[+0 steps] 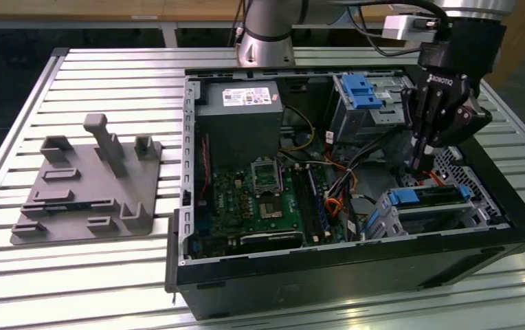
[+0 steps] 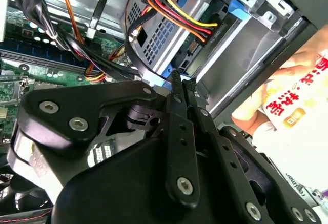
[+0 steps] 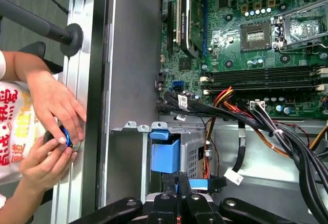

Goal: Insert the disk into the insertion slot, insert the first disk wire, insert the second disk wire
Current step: 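Insert the second disk wire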

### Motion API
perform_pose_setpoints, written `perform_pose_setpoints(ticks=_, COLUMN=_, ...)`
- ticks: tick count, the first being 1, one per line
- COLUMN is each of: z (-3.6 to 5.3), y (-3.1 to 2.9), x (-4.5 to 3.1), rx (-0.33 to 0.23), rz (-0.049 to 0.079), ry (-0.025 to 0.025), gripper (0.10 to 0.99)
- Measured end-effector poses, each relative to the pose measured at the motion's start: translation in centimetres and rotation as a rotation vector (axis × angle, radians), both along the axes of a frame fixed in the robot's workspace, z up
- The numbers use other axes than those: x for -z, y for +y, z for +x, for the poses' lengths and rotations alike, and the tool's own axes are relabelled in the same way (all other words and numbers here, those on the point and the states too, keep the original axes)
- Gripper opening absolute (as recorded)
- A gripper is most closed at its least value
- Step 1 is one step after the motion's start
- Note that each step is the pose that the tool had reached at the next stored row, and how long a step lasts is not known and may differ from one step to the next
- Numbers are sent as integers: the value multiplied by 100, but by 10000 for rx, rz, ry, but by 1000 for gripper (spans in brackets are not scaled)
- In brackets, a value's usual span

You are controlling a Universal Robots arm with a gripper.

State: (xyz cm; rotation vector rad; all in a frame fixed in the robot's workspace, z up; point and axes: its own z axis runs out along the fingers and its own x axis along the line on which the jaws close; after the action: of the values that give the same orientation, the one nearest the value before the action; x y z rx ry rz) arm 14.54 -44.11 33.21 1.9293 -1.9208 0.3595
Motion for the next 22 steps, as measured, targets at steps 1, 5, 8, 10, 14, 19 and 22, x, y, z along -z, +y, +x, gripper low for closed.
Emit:
perform_pose_setpoints(ticks=1, z=0, y=-11, x=0, rx=20, rz=9, ry=0, gripper=141)
perform_pose_setpoints(ticks=5, z=0, y=-14, x=0, rx=88, rz=594, ry=0, gripper=141)
perform_pose_setpoints(ticks=8, z=17, y=-20, x=-7, rx=102, rz=972, ry=2, gripper=141)
perform_pose_setpoints(ticks=10, z=57, y=-28, x=-28, rx=105, rz=1051, ry=36, gripper=141)
perform_pose_setpoints(ticks=14, z=141, y=-38, x=-49, rx=115, rz=1107, ry=246, gripper=141)
perform_pose_setpoints(ticks=19, z=156, y=-87, x=-50, rx=119, rz=1351, ry=341, gripper=141)
perform_pose_setpoints(ticks=22, z=156, y=-116, x=-50, rx=127, rz=1489, ry=341, gripper=141)
